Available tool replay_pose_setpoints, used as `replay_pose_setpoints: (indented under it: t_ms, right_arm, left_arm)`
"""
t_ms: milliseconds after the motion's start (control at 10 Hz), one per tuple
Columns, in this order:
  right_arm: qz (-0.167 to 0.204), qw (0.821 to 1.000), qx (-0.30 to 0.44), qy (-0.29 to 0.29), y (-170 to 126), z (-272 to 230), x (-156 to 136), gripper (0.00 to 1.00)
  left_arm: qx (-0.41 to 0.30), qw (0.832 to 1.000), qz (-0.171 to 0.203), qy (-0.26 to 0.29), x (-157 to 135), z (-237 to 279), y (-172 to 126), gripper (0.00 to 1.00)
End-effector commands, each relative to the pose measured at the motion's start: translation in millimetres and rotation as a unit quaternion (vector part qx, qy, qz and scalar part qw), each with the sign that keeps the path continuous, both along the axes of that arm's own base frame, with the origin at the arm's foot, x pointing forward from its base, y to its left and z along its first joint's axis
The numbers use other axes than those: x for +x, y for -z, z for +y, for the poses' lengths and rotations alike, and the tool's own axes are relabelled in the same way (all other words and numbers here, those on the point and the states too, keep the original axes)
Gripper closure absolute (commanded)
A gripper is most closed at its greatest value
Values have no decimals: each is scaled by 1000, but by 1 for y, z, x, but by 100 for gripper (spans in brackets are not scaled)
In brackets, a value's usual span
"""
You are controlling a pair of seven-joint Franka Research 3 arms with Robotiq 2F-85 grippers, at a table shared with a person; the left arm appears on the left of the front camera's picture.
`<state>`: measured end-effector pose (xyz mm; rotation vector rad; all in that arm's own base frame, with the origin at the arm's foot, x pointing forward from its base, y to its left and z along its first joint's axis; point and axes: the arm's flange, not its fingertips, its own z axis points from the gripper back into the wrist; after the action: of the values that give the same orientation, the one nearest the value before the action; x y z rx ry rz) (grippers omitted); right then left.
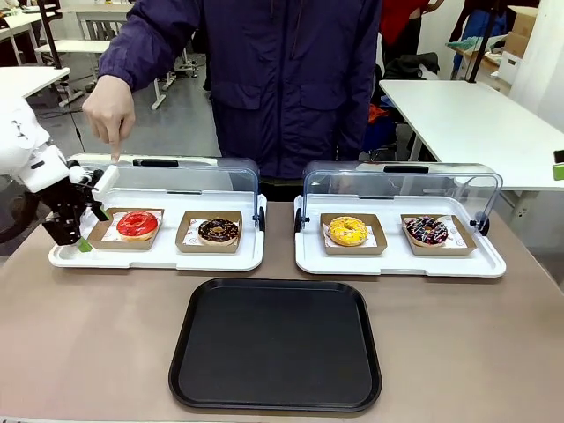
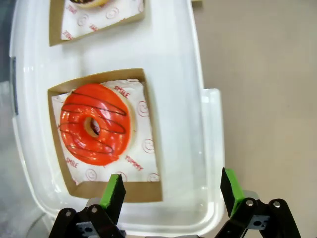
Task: Move the first donut from the left to the tray.
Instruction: Pick up the Paper togo box containing the Donut indicated by the person and place it on the Handle tray.
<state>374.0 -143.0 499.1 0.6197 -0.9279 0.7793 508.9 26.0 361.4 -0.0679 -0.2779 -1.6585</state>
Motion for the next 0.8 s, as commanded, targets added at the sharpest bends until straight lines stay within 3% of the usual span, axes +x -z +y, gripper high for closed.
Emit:
replay_pose_setpoints:
  t_ms: [0,700]
  right_arm:
    - [-17,1000,5,-3,0,0,4,0]
    - [-17,1000,5,-3,0,0,4,0]
  left_arm:
    - [10,1000,0,1,22,6,13,0]
    - [32,999,13,-12,33,9,38,0]
